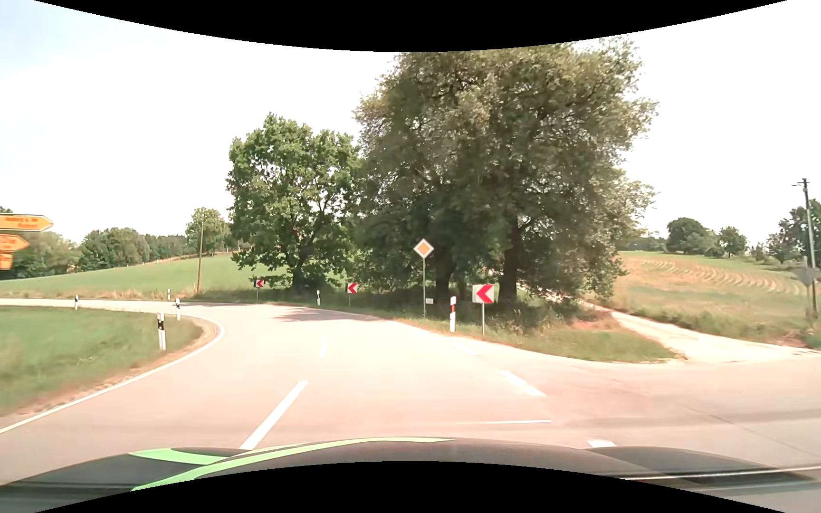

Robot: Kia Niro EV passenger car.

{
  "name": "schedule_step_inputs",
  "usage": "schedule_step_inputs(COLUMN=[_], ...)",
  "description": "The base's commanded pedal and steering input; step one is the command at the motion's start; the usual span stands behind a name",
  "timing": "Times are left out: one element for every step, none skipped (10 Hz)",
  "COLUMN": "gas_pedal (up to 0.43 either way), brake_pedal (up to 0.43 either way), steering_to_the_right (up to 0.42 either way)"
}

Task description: Follow the waypoints while adhering to traffic rules and regulations

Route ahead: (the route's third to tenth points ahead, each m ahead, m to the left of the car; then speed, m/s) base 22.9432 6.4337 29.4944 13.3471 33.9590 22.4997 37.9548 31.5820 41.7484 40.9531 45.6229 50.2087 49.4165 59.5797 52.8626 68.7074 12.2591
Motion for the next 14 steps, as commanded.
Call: schedule_step_inputs(gas_pedal=[0.000, 0.000, 0.000, 0.000, 0.000, 0.000, 0.000, 0.000, 0.000, 0.000, 0.000, 0.000, 0.000, 0.008], brake_pedal=[0.189, 0.189, 0.171, 0.140, 0.110, 0.055, 0.012, 0.000, 0.000, 0.000, 0.000, 0.000, 0.000, 0.000], steering_to_the_right=[-0.058, -0.068, -0.076, -0.086, -0.095, -0.103, -0.107, -0.113, -0.118, -0.125, -0.135, -0.144, -0.147, -0.150])
